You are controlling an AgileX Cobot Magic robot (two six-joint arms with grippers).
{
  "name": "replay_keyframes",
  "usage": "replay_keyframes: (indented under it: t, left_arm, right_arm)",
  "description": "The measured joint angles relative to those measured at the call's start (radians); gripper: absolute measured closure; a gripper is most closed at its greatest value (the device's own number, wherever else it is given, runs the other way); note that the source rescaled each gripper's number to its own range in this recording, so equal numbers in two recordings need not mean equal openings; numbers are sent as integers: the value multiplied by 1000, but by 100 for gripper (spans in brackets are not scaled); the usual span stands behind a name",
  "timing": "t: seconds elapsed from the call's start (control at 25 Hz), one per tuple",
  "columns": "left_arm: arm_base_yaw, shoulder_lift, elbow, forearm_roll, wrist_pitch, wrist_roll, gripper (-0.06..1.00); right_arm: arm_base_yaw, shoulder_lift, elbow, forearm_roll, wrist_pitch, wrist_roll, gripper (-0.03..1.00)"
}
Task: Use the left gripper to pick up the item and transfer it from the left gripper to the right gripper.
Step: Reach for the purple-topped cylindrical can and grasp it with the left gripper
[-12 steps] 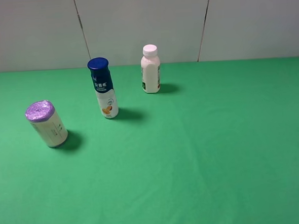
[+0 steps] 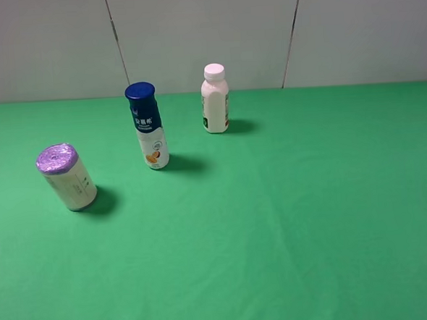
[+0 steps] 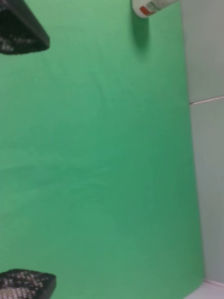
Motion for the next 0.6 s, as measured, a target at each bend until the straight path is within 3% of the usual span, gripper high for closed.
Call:
replay_keyframes:
  t: [0.6]
  left_arm:
    - [0,0,0,0,0,0,-6]
  right_arm:
    - [0,0,0,0,0,0,-3]
